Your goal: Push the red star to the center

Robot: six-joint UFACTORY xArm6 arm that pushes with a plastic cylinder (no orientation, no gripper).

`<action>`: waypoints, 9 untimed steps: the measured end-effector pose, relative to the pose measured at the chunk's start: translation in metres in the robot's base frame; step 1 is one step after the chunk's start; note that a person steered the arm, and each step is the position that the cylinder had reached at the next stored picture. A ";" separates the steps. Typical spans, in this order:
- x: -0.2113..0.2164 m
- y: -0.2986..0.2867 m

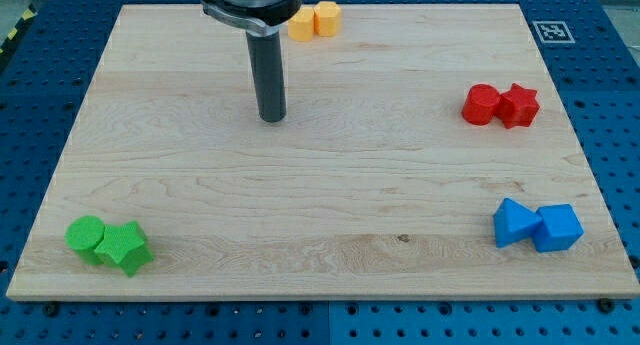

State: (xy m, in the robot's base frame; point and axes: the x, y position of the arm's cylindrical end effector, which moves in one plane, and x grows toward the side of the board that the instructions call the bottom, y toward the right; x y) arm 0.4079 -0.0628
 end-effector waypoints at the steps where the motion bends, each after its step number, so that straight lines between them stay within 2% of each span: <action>1: 0.000 0.000; 2: -0.010 0.006; 4: -0.046 0.079; 5: -0.047 0.114; 7: -0.057 0.132; 9: -0.068 0.239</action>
State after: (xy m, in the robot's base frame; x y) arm 0.3399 0.1763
